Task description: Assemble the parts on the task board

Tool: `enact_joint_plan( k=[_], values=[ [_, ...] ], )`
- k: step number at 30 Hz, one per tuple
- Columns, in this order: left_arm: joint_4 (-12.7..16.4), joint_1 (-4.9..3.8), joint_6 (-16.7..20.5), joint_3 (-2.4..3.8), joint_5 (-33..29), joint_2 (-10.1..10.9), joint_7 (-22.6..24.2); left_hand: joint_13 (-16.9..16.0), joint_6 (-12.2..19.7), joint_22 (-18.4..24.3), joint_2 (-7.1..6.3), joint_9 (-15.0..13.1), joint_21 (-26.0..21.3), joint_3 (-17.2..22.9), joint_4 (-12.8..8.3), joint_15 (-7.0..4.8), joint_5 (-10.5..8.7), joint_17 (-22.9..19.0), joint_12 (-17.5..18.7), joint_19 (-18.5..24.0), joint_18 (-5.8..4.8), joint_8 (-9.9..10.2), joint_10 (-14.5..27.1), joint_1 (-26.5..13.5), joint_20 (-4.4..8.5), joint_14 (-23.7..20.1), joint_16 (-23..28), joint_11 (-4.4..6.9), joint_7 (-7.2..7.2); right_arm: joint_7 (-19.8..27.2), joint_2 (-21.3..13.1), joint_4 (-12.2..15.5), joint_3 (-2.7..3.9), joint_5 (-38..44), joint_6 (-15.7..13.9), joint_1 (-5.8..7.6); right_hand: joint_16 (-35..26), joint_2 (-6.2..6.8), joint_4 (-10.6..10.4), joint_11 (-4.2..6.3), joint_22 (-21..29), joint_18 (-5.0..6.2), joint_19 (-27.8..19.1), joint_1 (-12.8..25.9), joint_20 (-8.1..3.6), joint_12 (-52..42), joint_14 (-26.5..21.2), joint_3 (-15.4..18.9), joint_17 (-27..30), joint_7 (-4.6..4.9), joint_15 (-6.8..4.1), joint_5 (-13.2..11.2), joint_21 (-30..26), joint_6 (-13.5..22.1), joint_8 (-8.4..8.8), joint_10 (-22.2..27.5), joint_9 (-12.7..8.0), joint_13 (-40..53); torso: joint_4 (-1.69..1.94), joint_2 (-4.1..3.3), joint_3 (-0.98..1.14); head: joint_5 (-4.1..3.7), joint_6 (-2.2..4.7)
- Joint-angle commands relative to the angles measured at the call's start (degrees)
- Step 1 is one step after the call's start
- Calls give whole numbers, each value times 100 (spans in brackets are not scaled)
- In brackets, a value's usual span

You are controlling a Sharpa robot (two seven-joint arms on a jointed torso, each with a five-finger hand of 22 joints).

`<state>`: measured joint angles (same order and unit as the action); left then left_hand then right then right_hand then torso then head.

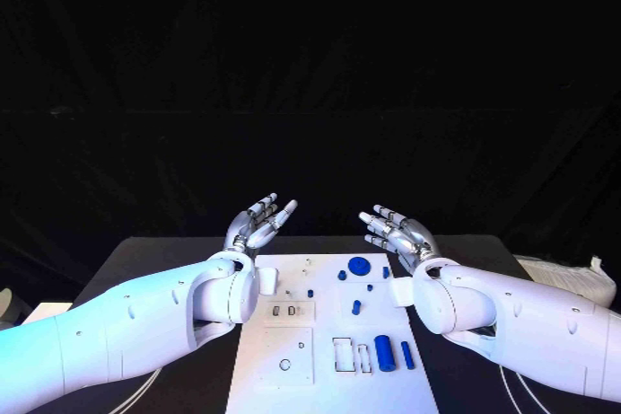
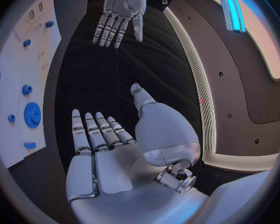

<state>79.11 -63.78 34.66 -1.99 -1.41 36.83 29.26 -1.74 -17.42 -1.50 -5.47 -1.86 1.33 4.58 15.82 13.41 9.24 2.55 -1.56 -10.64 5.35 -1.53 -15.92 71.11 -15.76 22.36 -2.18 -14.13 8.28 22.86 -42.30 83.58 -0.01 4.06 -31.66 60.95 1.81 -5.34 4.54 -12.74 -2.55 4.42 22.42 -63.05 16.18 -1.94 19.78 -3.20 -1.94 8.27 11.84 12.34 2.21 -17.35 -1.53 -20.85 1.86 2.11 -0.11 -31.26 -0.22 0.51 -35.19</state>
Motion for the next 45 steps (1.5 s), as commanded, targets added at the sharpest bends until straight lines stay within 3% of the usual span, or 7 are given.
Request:
enact_joint_plan(
  k=[1,7,16,30,37,40,45],
  values=[
    [-28,-15,-484,0,-45,-22,143,-18,-139,-17,8,-21,32,27,77,45,46,24,-33,-43,131,-52,-120,294,-95,180,-45,-53,803,-482,47,-108,2,521,1102,16,90,-64,254,-119,-69,151,503,-574,53,-85,715,-119,-58,759,116,41,137,-600,-94,-693,56,53,0,0,0,0,-1],
    [-28,-15,-484,0,-45,-22,143,-93,-877,-114,224,-100,209,122,-65,76,23,139,-160,-551,133,-188,-968,501,-101,1111,-235,-115,827,-571,70,-167,2,599,1292,23,554,-111,594,20,-302,567,2182,-1069,31,-459,3160,-322,-223,675,-118,136,702,-2286,-357,-2876,200,196,0,0,0,0,-1],
    [231,-10,-765,-4,-136,410,242,-284,-3669,-550,509,-331,1300,219,-556,-532,14,376,-810,-3577,523,-809,-4171,927,79,3607,-924,384,476,-109,-151,-500,28,2558,600,156,617,-17,854,319,-311,627,3135,-1123,-283,-419,4366,-717,-182,430,-487,43,1045,-3589,-363,-3828,193,143,-4,-163,-42,-53,-41],
    [1199,-57,-1102,16,37,1172,13,-195,-4175,-545,352,-197,1625,617,-732,-961,-53,702,-432,-4776,527,-598,-5012,1097,531,5032,-1164,691,251,-928,-344,-440,108,5267,853,582,728,300,1179,651,-481,613,4257,-1166,-780,-343,5594,-1132,-333,193,-927,-80,1642,-4371,-366,-4896,244,191,121,-565,-41,-191,45],
    [1781,-85,-1299,74,-205,1471,-46,-195,-4184,-496,289,-191,1569,668,-715,-934,-54,769,-301,-4761,513,-506,-5042,1020,521,4966,-1055,670,270,-1831,-284,-443,135,7224,1366,744,1327,458,1129,832,-904,602,4968,-1232,-1148,-238,6661,-972,-760,61,-1235,-149,2445,-4558,-318,-5160,234,168,225,-793,-97,-378,91],
    [1950,-98,-1314,82,-273,1554,-78,-195,-4174,-474,263,-189,1539,679,-716,-917,-57,785,-255,-4738,511,-470,-5032,995,506,4933,-1009,654,286,-2224,-245,-436,138,7896,1592,810,4791,496,996,925,-1113,568,5073,-1067,-1289,-159,6758,-921,-3228,4,-1327,-214,2796,-4591,-244,-5149,220,161,258,-870,-106,-435,137],
    [2186,-150,-1328,88,-315,1645,-93,-193,-4149,-465,239,-185,1531,682,-724,-910,-58,802,-223,-4740,513,-436,-5004,984,500,4940,-997,640,304,-2608,-182,-442,140,8662,1834,905,5578,595,896,865,-1377,577,5304,-975,-1254,-159,6640,-996,-3917,1,-1290,-294,3253,-4554,-213,-5022,211,163,289,-962,-133,-493,161]
  ],
)
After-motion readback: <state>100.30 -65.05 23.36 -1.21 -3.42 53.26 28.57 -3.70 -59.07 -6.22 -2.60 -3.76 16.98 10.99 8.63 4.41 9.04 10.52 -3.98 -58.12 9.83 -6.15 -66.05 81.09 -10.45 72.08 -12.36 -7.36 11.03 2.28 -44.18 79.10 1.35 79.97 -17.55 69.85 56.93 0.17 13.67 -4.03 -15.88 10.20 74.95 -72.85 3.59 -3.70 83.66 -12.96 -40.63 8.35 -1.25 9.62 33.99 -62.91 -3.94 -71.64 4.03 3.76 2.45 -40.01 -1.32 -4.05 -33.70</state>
